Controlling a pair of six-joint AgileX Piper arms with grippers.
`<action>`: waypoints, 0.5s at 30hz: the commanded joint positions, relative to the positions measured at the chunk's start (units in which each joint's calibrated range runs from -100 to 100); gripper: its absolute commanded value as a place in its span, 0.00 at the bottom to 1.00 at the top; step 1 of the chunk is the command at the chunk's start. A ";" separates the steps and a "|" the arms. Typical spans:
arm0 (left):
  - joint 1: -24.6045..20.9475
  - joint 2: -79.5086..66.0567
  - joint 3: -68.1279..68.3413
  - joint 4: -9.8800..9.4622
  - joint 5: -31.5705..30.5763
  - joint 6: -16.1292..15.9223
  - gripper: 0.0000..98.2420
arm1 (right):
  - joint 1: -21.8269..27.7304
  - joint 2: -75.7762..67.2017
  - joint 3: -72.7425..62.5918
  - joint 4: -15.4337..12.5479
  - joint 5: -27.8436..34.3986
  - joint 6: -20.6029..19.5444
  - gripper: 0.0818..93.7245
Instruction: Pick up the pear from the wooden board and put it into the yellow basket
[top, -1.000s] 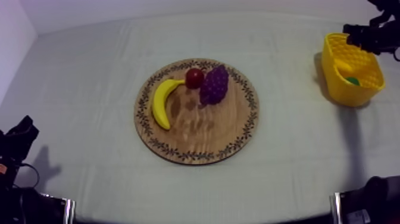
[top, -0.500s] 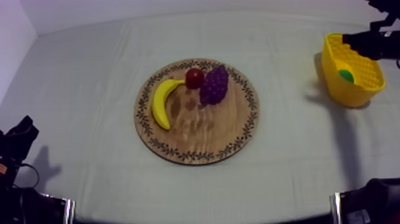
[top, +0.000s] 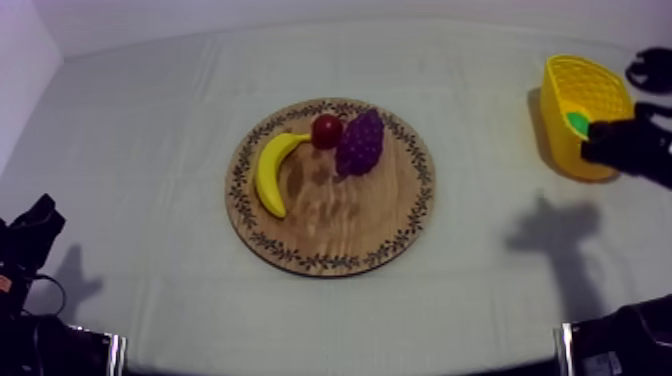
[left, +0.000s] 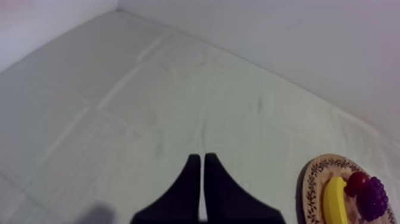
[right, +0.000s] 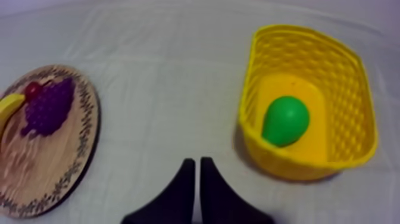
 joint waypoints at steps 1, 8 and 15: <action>-0.02 0.02 0.02 0.00 0.05 0.00 0.00 | -2.02 -14.64 3.27 2.04 4.55 -3.09 0.00; -0.02 0.02 0.02 0.00 0.05 0.01 0.00 | -2.27 -29.62 6.09 4.51 12.75 -5.26 0.00; -0.02 0.02 0.02 0.00 0.05 0.01 0.00 | -0.06 -36.84 7.67 3.60 14.05 -2.60 0.00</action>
